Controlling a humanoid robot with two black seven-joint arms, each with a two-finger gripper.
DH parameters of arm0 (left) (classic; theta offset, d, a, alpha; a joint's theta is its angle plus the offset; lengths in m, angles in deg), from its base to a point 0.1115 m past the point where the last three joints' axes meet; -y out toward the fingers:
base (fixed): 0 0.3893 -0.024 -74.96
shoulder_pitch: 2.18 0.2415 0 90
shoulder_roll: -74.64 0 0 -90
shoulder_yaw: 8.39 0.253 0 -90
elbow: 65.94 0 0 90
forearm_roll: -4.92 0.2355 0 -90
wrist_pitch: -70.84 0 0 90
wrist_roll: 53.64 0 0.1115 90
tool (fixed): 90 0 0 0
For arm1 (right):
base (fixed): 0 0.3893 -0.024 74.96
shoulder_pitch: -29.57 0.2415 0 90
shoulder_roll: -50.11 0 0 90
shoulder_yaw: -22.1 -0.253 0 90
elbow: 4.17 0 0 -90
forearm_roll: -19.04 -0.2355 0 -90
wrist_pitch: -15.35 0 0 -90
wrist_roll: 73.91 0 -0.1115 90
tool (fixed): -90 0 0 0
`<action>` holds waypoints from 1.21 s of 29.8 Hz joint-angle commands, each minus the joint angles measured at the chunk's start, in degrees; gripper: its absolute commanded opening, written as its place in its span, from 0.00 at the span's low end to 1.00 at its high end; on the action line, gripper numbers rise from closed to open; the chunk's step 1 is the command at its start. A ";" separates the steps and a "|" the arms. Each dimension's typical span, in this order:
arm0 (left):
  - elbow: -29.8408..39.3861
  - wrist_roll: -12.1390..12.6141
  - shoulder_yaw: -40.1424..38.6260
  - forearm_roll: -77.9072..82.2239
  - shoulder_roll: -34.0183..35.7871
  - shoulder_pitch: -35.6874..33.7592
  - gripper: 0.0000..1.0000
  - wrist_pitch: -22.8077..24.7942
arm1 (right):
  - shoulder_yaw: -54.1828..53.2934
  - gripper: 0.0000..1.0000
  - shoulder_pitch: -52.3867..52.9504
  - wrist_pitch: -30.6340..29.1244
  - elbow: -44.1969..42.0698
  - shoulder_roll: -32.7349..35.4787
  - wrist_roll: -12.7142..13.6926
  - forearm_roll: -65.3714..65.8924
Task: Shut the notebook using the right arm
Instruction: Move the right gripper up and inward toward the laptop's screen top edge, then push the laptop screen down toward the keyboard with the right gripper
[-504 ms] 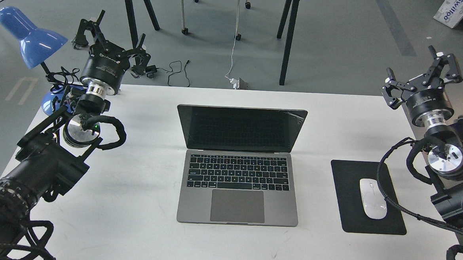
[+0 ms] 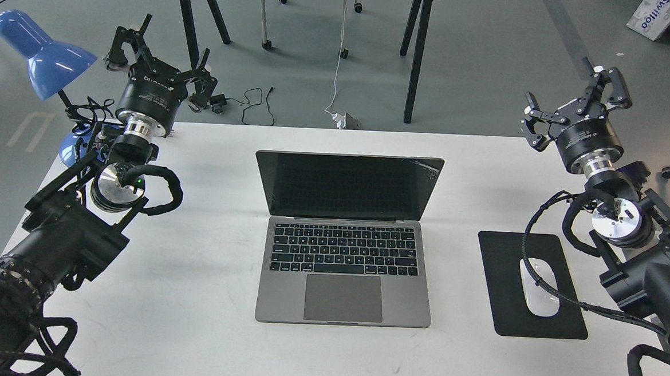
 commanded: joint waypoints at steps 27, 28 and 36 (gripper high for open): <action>0.09 -0.01 -0.03 0.00 0.08 0.17 1.00 0.24 | 13.33 1.00 -1.29 -1.73 7.90 -5.02 2.16 0.38; 0.09 -0.01 -0.03 0.00 0.08 0.17 1.00 0.24 | 13.68 1.00 -1.99 -1.73 8.70 -4.67 2.43 0.64; 0.09 -0.10 -0.03 0.00 0.08 0.17 1.00 0.24 | 19.75 1.00 -5.25 -2.08 14.76 -0.53 2.43 0.65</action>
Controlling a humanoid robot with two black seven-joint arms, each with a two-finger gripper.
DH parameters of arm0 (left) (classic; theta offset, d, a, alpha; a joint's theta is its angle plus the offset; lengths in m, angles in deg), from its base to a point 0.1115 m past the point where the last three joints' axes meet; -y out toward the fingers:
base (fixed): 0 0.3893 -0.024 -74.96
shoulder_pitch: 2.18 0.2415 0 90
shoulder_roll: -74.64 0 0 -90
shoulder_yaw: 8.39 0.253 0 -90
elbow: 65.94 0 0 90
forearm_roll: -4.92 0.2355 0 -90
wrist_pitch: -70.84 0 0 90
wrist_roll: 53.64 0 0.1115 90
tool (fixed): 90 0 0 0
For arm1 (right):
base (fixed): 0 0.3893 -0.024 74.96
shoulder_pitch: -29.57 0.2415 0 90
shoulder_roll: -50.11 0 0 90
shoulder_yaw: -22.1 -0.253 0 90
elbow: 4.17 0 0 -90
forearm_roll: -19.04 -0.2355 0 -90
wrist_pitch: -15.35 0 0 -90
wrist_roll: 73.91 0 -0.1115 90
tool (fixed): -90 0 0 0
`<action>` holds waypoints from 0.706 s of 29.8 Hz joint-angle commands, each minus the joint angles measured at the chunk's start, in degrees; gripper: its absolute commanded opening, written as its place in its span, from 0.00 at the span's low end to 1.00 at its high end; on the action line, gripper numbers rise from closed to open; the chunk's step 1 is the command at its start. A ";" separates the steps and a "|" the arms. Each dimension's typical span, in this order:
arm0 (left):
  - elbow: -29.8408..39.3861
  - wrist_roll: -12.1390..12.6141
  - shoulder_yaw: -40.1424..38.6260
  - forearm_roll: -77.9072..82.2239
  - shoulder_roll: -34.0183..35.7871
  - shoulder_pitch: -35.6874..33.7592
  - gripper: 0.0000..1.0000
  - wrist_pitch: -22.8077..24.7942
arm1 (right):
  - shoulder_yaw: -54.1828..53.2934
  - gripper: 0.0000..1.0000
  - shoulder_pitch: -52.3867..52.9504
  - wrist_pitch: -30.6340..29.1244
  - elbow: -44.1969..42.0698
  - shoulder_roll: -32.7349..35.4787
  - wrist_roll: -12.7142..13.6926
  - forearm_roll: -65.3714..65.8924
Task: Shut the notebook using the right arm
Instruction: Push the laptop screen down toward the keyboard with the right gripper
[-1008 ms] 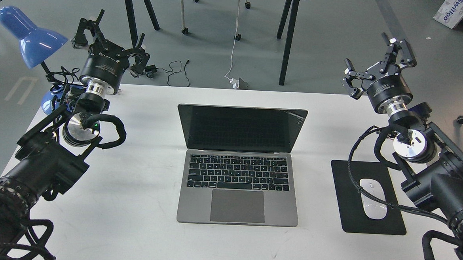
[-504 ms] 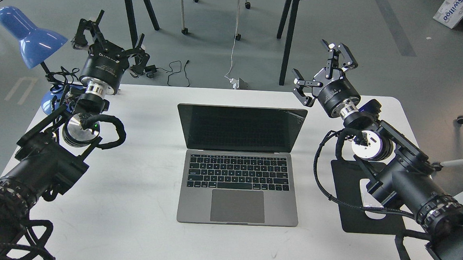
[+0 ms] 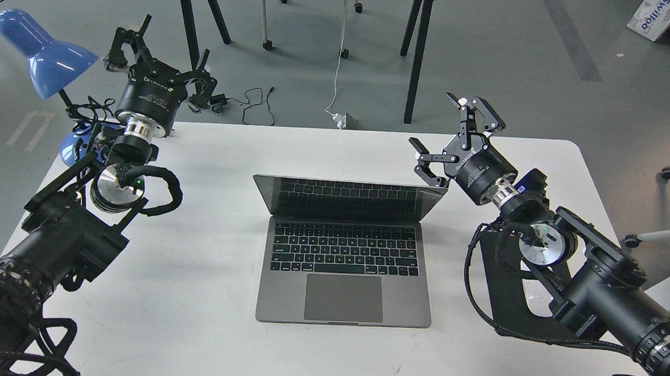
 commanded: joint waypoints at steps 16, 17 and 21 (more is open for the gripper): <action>0.01 -0.09 0.00 0.00 -0.02 0.00 1.00 -0.01 | 13.78 1.00 -1.76 -0.20 2.52 3.86 -0.26 0.36; 0.01 -0.09 0.00 0.00 0.06 0.00 1.00 -0.01 | 14.40 1.00 -1.76 -0.20 2.52 4.13 -0.26 0.36; 0.01 -0.09 0.00 0.00 0.06 0.00 1.00 -0.01 | 16.95 1.00 -1.76 -0.20 2.44 4.22 -0.26 0.88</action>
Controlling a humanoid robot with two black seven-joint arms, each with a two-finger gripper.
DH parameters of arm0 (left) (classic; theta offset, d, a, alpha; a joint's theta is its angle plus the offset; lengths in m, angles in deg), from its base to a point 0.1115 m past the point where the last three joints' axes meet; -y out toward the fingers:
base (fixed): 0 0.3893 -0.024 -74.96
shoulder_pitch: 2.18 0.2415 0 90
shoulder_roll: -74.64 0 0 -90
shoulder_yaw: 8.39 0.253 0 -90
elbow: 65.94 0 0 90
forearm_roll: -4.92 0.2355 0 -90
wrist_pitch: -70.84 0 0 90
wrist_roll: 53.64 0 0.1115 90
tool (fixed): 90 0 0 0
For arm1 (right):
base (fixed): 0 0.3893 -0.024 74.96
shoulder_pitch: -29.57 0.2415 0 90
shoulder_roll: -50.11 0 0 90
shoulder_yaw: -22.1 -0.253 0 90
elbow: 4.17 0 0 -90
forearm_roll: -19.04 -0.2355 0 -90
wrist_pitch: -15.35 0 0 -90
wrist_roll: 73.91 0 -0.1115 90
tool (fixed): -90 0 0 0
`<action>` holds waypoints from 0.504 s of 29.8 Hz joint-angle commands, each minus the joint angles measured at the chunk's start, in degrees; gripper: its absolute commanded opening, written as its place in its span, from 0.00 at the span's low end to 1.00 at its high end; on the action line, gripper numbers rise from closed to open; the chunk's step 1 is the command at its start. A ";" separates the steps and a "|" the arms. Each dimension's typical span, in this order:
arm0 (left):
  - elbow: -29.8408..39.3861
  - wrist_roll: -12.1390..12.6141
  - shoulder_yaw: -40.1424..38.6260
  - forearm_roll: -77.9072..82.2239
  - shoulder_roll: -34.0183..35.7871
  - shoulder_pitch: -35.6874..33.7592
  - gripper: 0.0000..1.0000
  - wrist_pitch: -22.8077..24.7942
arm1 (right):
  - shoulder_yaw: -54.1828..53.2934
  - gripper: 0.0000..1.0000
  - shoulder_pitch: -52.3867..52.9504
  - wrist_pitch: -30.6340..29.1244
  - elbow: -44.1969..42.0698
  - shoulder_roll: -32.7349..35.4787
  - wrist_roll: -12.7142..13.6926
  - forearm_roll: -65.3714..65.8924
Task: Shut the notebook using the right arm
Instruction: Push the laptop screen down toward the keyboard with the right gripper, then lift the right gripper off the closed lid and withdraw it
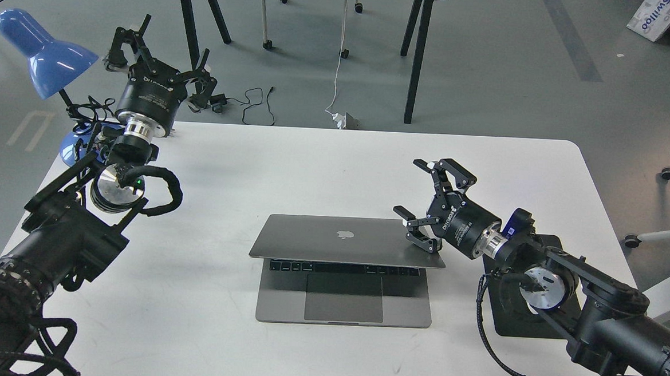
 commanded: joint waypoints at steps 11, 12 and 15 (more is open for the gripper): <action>-0.01 0.01 -0.09 0.00 -0.04 0.09 1.00 -0.01 | 4.43 1.00 -1.67 0.44 -0.26 0.20 0.01 6.96; -0.01 0.01 -0.09 0.00 0.05 0.09 1.00 -0.01 | 4.78 1.00 -1.76 0.53 -0.26 0.20 -0.08 7.84; -0.01 0.01 -0.18 0.00 0.05 0.09 1.00 -0.01 | 5.13 1.00 -2.46 0.61 -0.26 0.20 0.01 9.08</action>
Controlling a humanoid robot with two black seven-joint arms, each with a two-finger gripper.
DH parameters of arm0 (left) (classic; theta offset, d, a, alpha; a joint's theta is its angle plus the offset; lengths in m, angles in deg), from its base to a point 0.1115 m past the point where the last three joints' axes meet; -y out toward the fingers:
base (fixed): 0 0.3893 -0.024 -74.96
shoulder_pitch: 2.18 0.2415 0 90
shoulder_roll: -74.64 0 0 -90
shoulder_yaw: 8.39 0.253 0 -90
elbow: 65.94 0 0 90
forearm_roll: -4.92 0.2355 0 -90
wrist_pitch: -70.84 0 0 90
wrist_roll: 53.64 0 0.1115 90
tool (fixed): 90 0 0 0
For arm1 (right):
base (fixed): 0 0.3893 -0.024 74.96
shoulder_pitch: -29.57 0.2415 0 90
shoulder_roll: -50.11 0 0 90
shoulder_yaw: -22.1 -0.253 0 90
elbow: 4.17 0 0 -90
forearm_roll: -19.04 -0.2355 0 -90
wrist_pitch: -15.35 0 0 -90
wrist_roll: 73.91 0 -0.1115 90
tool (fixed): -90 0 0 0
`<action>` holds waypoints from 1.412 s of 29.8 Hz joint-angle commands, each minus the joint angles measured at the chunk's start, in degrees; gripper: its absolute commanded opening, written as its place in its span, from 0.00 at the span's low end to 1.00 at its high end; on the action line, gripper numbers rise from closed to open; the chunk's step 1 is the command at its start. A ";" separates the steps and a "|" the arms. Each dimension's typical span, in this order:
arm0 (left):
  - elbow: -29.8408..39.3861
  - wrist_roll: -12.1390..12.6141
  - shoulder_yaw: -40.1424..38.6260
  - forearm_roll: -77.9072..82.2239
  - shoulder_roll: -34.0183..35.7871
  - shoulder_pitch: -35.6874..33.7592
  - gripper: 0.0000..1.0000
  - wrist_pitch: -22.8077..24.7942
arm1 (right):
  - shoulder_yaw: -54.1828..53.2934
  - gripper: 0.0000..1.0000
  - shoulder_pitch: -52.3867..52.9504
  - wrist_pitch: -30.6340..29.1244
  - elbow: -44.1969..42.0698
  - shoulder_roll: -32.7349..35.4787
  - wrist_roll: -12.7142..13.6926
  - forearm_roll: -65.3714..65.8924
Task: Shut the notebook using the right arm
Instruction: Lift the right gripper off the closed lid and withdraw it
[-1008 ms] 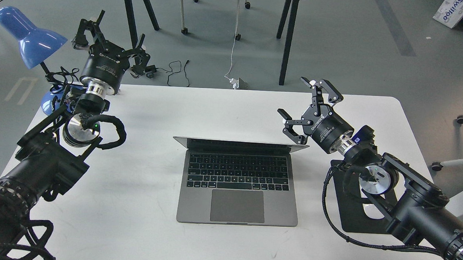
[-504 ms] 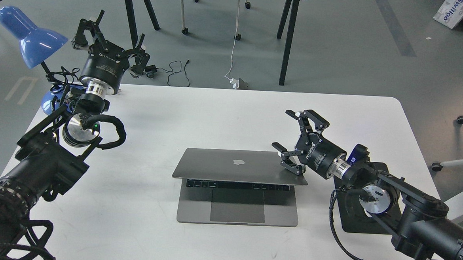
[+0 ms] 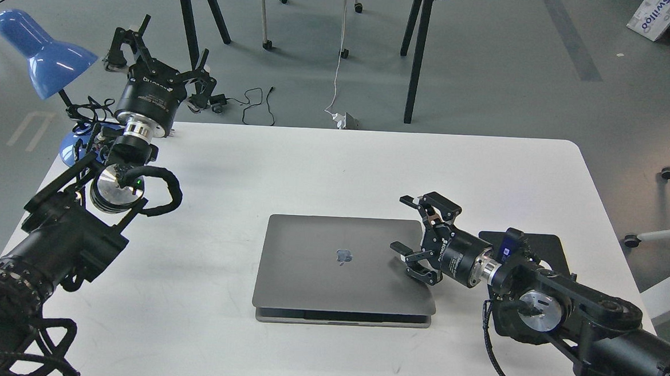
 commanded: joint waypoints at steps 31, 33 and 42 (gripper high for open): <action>0.00 0.01 -0.16 0.00 0.01 0.00 1.00 0.00 | -12.13 1.00 -1.32 -0.54 0.52 1.57 -0.19 2.17; 0.00 0.01 -0.16 0.00 -0.08 0.00 1.00 0.00 | -16.26 1.00 -0.18 -0.45 0.70 1.66 -0.02 2.17; 0.00 0.01 -0.16 0.00 -0.08 0.00 1.00 -0.09 | -39.82 1.00 2.37 -0.10 -0.18 0.17 0.16 1.47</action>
